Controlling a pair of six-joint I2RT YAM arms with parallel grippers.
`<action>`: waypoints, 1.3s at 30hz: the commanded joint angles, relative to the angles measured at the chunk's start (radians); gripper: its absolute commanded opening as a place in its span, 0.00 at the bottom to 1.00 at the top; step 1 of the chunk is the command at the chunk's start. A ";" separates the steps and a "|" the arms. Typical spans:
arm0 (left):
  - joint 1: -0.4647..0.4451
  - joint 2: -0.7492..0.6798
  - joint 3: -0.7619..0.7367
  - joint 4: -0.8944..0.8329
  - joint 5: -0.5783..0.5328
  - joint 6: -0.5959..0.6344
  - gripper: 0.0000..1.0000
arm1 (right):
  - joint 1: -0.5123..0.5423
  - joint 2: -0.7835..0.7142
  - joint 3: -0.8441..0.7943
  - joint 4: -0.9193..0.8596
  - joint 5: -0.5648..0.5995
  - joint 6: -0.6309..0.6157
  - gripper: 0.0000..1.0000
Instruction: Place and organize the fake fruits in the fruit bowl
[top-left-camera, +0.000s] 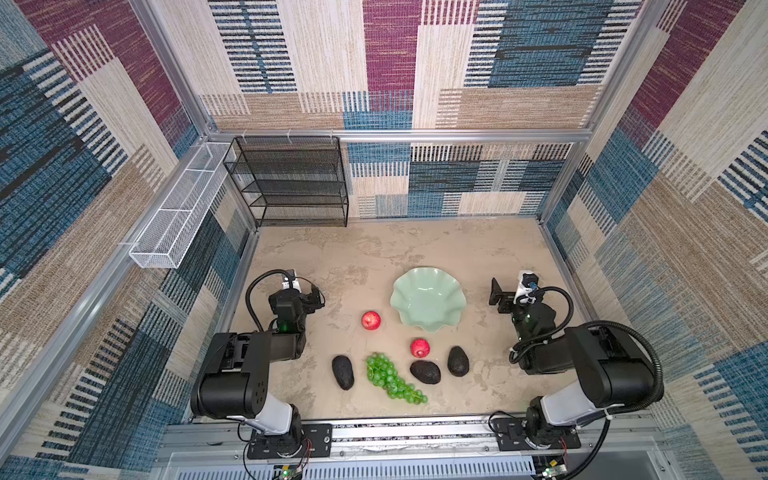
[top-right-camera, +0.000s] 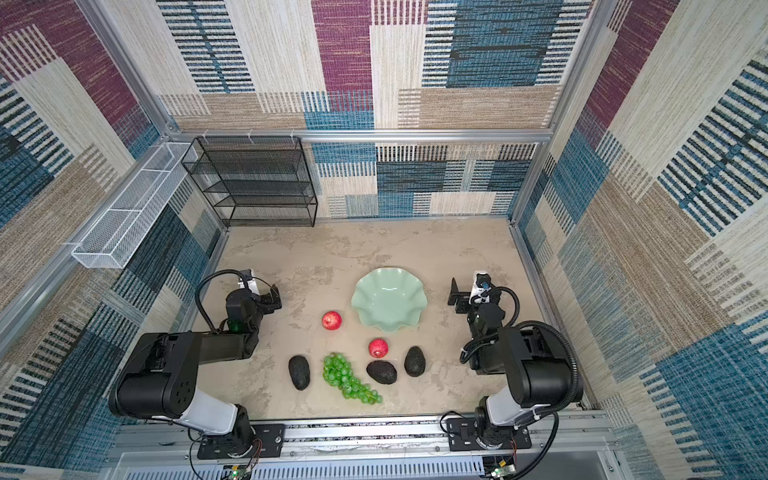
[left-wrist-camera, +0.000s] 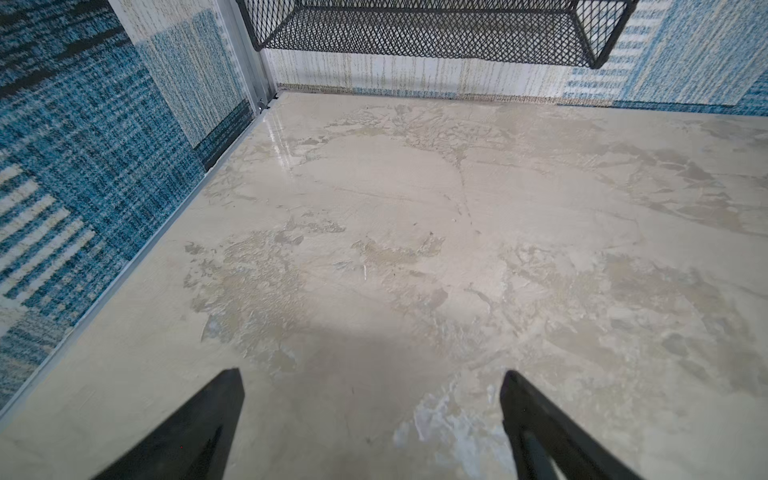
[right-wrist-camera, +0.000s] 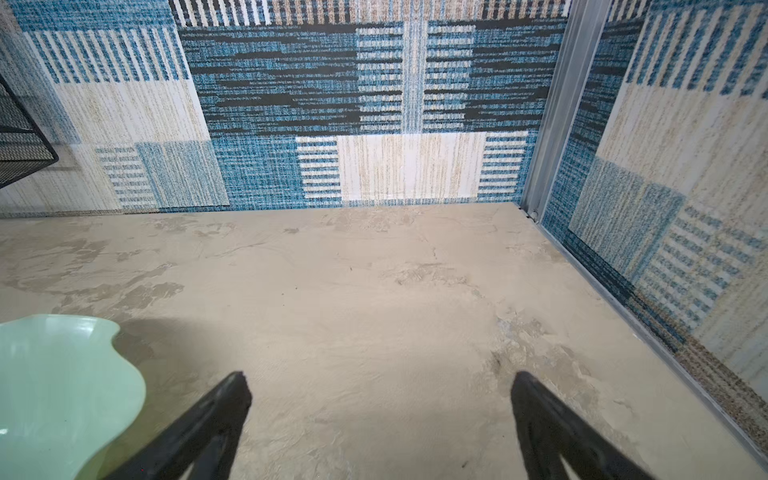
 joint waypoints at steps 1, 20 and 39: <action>-0.001 -0.001 -0.002 0.026 -0.003 0.014 0.99 | 0.000 0.000 0.007 0.031 -0.004 -0.007 1.00; 0.005 -0.001 -0.001 0.024 0.008 0.011 0.99 | 0.000 -0.002 0.006 0.031 -0.005 -0.006 1.00; 0.002 -0.007 -0.027 0.065 0.012 0.015 0.99 | 0.000 -0.003 0.007 0.027 -0.037 -0.020 1.00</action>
